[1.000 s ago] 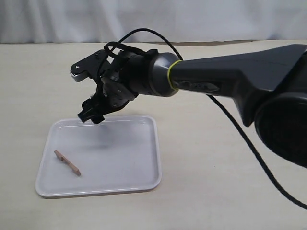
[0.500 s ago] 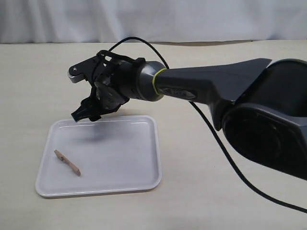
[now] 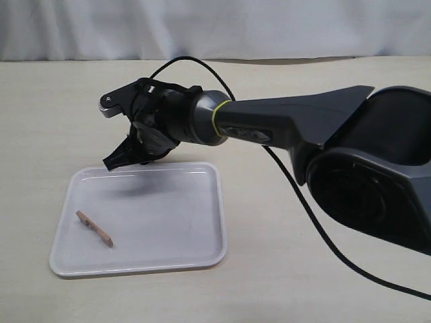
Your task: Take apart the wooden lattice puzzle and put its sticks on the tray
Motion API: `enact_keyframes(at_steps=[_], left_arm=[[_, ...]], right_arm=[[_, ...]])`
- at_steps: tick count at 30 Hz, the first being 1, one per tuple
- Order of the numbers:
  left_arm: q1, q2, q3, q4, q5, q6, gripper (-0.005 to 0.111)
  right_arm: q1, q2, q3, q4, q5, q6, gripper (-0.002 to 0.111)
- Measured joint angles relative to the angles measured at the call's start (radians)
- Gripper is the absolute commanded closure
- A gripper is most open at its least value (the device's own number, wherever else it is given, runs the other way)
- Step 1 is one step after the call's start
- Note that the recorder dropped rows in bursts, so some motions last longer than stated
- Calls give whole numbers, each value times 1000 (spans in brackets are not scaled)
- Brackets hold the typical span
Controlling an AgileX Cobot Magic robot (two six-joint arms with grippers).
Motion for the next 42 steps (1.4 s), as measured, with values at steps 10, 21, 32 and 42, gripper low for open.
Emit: enact_keyframes(at_steps=[10, 21, 32, 42], left_arm=[[0, 0, 0, 0, 0, 0, 107], [0, 0, 0, 0, 0, 0, 107], [0, 0, 0, 0, 0, 0, 107], [0, 0, 0, 0, 0, 0, 107]], right_arm=[[0, 4, 0, -4, -3, 31, 104], [0, -46, 0, -6, 13, 60, 104], [164, -292, 148, 19, 72, -131, 104], [155, -309, 348, 524, 95, -608, 101]])
